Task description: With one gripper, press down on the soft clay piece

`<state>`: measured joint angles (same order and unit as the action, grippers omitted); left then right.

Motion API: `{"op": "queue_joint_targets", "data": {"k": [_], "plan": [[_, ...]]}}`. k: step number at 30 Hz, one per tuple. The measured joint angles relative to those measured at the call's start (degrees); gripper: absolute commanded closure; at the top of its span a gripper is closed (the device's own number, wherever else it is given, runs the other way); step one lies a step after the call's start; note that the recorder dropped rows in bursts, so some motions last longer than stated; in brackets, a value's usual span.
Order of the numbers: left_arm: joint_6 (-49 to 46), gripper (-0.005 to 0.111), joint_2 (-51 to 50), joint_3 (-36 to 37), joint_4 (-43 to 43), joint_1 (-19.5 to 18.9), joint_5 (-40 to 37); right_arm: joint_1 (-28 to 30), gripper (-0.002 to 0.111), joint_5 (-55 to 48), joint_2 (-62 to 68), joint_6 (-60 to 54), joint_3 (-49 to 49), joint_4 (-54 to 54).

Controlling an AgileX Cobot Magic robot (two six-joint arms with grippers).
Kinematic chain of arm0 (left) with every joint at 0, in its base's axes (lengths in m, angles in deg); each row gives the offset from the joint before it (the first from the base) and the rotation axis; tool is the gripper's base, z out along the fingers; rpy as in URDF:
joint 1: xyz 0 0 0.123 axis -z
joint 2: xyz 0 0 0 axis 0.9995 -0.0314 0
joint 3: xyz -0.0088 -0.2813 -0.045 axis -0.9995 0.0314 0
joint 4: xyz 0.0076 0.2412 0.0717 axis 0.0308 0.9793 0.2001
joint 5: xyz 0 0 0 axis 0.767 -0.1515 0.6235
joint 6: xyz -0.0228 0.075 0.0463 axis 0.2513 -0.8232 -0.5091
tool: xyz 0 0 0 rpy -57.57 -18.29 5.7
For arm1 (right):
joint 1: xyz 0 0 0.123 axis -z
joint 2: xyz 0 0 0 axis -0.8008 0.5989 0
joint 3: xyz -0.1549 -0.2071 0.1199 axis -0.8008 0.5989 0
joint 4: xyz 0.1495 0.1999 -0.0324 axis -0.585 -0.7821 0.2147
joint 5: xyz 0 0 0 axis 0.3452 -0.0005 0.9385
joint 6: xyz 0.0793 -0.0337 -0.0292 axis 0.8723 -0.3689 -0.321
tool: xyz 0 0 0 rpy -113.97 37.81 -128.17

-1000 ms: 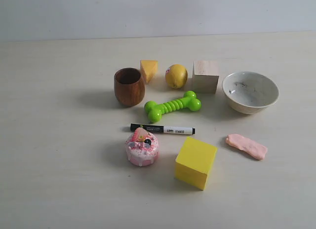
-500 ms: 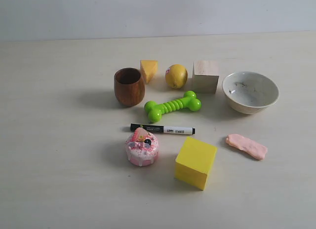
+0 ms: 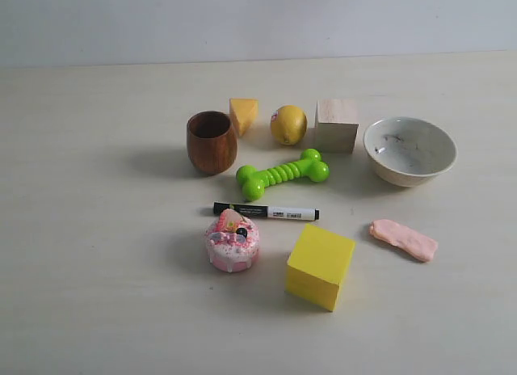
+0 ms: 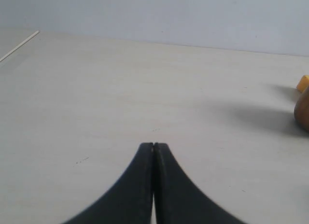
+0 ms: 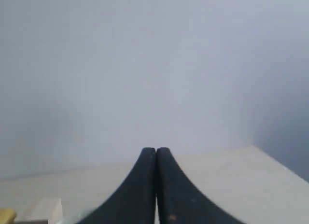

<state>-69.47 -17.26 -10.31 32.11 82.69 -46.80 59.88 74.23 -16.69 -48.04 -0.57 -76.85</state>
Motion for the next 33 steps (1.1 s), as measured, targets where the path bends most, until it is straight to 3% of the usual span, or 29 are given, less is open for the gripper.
{"op": "queue_joint_targets", "data": {"k": [11, 17, 22, 28, 33], "plan": [[0.00, 0.107, 0.00, 0.00, 0.00, 0.00, 0.00, 0.00, 0.108, 10.94, -0.08, 0.00, 0.00, 0.00], [0.00, 0.107, 0.00, 0.00, 0.00, 0.00, 0.00, 0.00, 0.108, 29.61, -0.08, 4.49, -0.51, -0.27], [0.00, 0.107, 0.00, 0.00, 0.00, 0.00, 0.00, 0.00, 0.108, 18.92, 0.14, 5.20, -12.66, 5.69], [0.00, 0.107, 0.00, 0.00, 0.00, 0.00, 0.00, -0.77, 0.108, 7.84, 8.73, 15.06, -28.26, 15.76], [0.00, 0.107, 0.00, 0.00, 0.00, 0.00, 0.00, -6.15, 0.108, -1.12, 16.95, 16.49, -35.88, 16.46]]}}
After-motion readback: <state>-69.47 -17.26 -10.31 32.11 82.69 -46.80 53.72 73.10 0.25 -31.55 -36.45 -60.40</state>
